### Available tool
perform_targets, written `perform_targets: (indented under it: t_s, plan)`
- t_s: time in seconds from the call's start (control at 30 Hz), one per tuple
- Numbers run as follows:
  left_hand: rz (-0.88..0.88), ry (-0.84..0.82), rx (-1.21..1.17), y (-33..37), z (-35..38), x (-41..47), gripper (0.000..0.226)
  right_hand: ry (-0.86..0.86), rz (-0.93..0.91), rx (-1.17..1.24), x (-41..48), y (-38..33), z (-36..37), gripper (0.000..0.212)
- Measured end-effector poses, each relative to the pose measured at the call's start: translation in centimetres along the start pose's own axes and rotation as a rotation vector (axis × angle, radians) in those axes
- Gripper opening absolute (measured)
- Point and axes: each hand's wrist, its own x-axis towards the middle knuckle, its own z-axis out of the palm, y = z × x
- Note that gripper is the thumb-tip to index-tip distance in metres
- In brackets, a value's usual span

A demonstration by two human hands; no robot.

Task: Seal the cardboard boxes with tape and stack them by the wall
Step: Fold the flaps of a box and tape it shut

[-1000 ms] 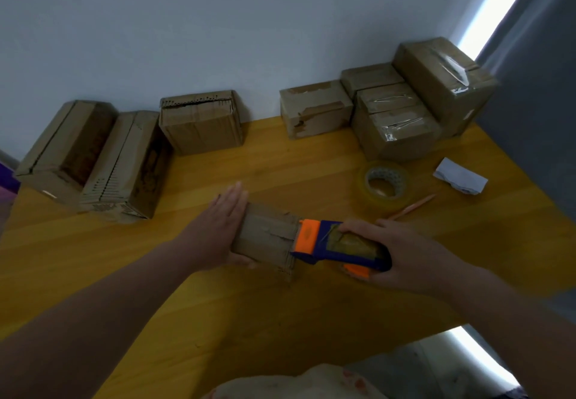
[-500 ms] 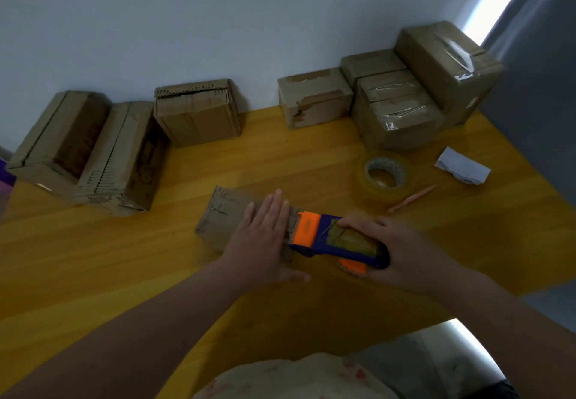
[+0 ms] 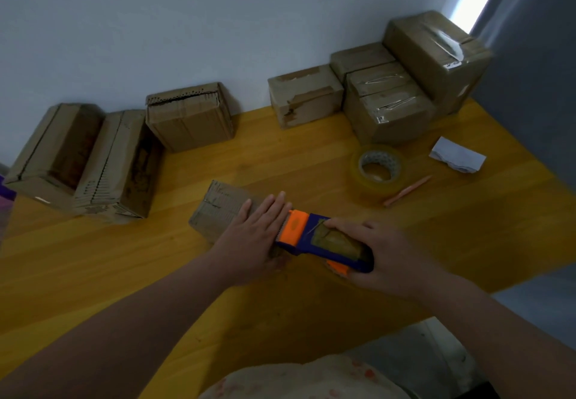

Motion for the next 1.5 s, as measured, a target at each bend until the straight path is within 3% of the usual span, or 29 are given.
perform_targets:
  t_s: [0.4, 0.6, 0.93, 1.17, 1.3, 1.5]
  plan:
    - [-0.012, 0.013, -0.023, 0.2, 0.0, 0.0, 0.092, 0.018, 0.001, 0.024, -3.9, 0.9, -2.9, 0.071]
    - [-0.015, -0.005, -0.036, 0.1, -0.2, 0.0, 0.094, -0.171, 0.168, -0.137, -1.9, -0.6, -2.4, 0.078]
    - [-0.027, 0.018, 0.002, 0.4, -0.4, -0.3, 0.087, -0.265, 0.161, -0.362, 4.7, -7.1, -4.3, 0.060]
    - [-0.027, 0.032, -0.038, 0.4, -0.5, -0.3, 0.087, -0.453, 0.269, -0.230, 7.9, -6.3, -6.3, 0.062]
    - [-0.023, 0.001, -0.029, 0.3, -0.8, -0.4, 0.087, -0.506, 0.427, 0.069, 7.8, -4.4, -5.8, 0.056]
    - [0.024, -0.078, -0.047, -0.4, -1.2, -0.4, 0.090, -0.385, 0.423, -0.169, 6.0, -3.4, -4.1, 0.068]
